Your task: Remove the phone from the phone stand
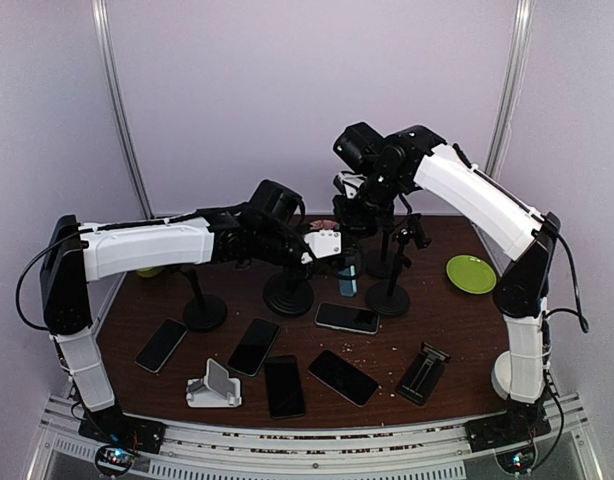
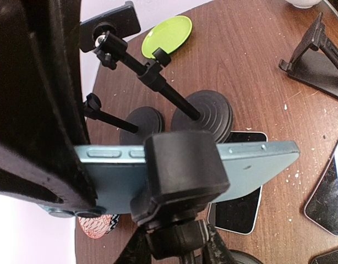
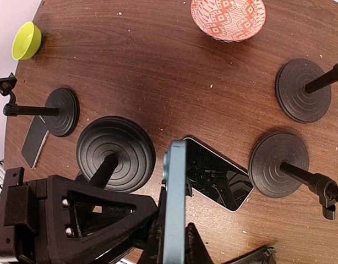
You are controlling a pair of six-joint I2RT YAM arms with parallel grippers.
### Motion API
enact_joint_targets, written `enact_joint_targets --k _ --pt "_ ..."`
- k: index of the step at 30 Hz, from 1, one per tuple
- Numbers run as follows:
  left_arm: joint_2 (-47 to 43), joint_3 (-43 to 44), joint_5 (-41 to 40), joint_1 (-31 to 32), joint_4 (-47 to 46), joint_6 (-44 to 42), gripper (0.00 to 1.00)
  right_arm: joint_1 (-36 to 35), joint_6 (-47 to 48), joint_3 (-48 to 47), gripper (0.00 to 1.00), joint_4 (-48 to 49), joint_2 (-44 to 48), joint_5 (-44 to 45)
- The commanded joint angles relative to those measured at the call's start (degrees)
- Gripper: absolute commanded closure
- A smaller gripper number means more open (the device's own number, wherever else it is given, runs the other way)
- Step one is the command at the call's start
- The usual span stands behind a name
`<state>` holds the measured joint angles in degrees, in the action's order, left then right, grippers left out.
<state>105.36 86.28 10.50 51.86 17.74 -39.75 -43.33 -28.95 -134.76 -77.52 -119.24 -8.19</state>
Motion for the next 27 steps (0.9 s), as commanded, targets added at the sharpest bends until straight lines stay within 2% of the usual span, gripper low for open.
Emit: enact_joint_targets --k 1,27 --pt "1.01 0.23 6.76 3.58 3.08 -1.50 1.00 1.79 0.54 -4.90 1.00 12.32 2.40 -3.21" --pt "0.98 -0.02 8.98 4.75 5.16 -2.00 1.00 4.13 1.28 -6.65 1.00 13.05 1.84 -2.55"
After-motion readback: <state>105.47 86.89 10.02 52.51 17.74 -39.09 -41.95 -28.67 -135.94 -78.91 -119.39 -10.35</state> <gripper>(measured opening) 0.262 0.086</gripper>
